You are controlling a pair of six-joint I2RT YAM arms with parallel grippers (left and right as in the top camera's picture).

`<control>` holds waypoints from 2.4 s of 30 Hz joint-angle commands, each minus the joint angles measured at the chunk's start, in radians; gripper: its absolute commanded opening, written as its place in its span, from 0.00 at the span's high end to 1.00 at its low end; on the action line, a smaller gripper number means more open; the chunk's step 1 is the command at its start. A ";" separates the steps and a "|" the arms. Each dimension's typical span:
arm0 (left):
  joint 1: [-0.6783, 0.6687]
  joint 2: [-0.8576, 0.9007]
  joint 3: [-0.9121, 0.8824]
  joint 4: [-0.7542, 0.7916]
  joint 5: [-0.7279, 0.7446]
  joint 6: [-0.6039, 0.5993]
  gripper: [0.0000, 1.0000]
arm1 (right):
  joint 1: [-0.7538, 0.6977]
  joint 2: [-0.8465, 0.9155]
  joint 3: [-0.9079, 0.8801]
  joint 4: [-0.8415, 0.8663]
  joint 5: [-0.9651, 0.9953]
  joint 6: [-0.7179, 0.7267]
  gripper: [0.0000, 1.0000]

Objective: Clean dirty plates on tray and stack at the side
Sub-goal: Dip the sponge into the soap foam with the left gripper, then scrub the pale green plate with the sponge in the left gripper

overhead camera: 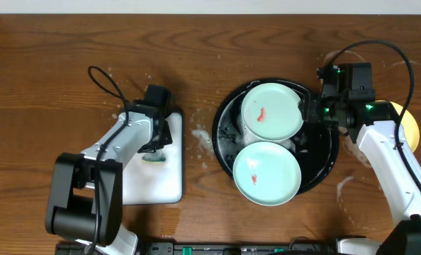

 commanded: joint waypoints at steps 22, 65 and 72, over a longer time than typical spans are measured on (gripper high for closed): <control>0.008 -0.058 -0.098 0.049 0.044 0.021 0.93 | 0.006 -0.003 0.005 0.003 -0.012 -0.018 0.59; -0.417 0.350 0.572 0.274 0.514 -0.150 0.93 | 0.004 0.404 0.004 0.219 0.105 0.020 0.99; -0.466 0.477 0.572 0.420 0.522 -0.190 0.92 | 0.006 0.404 0.004 0.203 0.105 0.019 0.99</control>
